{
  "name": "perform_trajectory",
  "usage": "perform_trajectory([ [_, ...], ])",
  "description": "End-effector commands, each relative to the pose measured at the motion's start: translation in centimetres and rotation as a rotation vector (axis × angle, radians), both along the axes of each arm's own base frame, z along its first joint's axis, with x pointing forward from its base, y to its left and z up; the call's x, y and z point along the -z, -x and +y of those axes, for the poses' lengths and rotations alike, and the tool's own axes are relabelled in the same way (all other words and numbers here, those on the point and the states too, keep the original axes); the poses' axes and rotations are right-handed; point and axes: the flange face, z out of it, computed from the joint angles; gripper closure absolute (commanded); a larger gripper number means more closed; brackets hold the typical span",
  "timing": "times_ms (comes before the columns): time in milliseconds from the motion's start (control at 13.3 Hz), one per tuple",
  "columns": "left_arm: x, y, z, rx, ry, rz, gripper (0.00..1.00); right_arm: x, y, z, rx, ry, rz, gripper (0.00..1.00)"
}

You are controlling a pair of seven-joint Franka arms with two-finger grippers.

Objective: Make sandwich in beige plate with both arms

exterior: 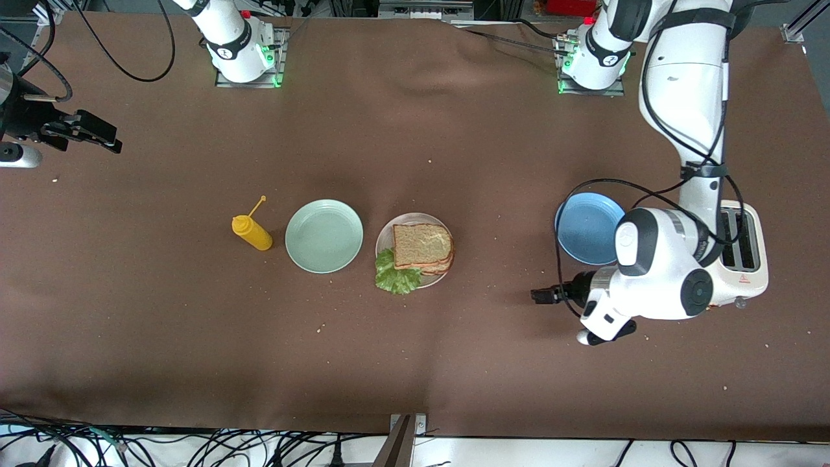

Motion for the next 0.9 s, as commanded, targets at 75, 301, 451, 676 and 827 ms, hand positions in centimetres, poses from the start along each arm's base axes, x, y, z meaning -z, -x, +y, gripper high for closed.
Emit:
perform_trajectory([
  [75,-1.8,-0.1,6.4,-0.022,-0.095,0.022,0.01,-0.4,-0.4,0.1,-0.016,0.001,-0.001,0.00],
  [301,-2.9,0.2,9.5,0.011,-0.143,0.041,0.01,-0.4,-0.4,0.1,-0.017,0.001,0.000,0.00],
  [451,-3.7,0.2,11.4,0.009,-0.200,0.032,0.00,-0.4,-0.4,0.1,-0.016,0.001,0.000,0.00],
  [676,-6.1,0.4,13.5,0.020,-0.273,0.014,0.00,-0.3,-0.3,0.3,-0.020,0.001,0.005,0.00],
  [827,-8.9,2.0,15.1,0.003,-0.268,0.005,0.00,-0.3,-0.3,0.4,-0.022,0.001,0.005,0.00],
])
